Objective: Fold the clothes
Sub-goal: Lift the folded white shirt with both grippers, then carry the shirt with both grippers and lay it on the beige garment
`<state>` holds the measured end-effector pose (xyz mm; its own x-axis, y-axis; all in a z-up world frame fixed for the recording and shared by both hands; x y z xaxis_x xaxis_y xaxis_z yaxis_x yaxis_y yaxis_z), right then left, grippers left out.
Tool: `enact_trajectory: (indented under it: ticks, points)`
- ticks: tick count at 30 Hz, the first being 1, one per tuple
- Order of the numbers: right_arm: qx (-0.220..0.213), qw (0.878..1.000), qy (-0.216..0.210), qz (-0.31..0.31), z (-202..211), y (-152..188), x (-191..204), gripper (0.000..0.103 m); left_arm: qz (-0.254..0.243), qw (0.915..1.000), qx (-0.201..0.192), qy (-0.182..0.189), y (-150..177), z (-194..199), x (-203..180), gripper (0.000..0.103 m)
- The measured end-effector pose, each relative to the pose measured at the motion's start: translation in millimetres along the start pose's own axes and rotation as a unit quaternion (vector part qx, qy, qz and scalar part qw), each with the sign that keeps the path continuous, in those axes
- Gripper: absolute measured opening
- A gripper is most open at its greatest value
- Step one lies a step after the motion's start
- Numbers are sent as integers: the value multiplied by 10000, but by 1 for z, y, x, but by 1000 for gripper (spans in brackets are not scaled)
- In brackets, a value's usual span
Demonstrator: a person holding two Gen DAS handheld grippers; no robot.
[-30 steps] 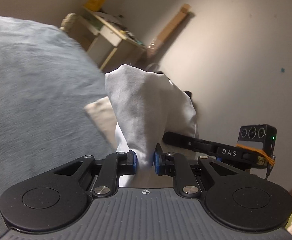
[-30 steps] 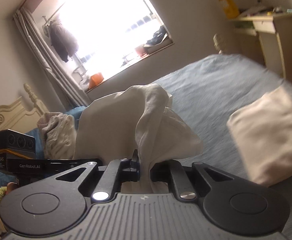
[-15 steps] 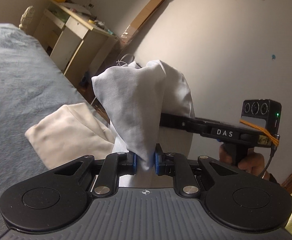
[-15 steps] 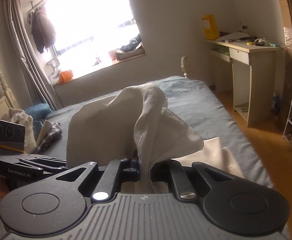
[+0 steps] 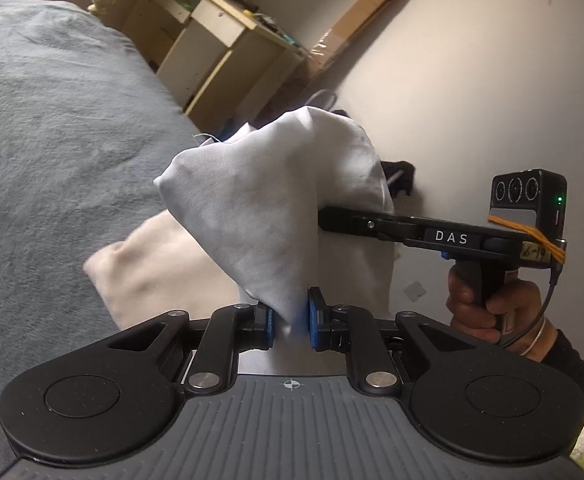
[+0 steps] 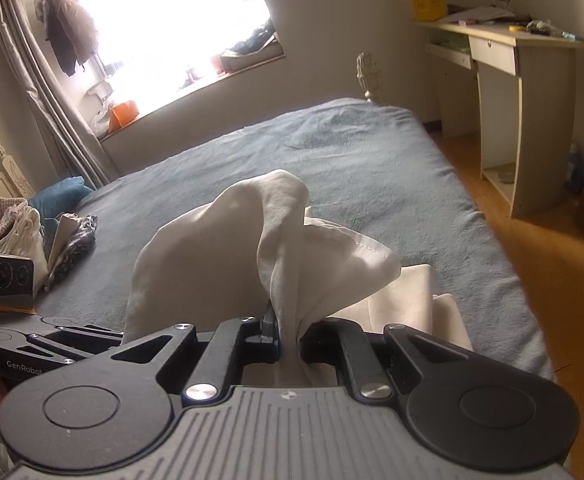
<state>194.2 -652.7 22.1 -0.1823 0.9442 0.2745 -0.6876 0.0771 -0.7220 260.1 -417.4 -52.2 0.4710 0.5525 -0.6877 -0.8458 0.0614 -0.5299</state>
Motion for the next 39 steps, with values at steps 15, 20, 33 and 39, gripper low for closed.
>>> enact_trajectory:
  ticks: [15, 20, 33, 39]
  points:
    - [262, 9941, 411, -969, -82, 20, -50, 42, 1025, 9941, 245, -263, -6, -25, 74, 40]
    - [-670, 9871, 725, -1258, -34, 10, -57, 45, 1278, 9916, -166, -99, -20, 6, 81, 49]
    - [-578, 9621, -665, -2582, 58, 108, 40, 45, 1986, 9786, -495, -216, -39, -8, 127, 47]
    - [-245, 8997, -556, -4322, 69, 201, 31, 45, 1739, 9786, -724, -827, -45, -3, 128, 47]
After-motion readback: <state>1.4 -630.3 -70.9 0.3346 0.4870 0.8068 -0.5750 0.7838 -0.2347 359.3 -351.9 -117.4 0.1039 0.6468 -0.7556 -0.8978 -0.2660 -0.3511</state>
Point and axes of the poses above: each gripper's, at about its wrist camera, not at the fingertips, and z roughly against the way its jaws point, x to its left, y to its underside, the point moved 4 cm from there along -z, roughly the way its jaws point, and after that the axes turned 6 degrees about z, right-handed, at the moved point
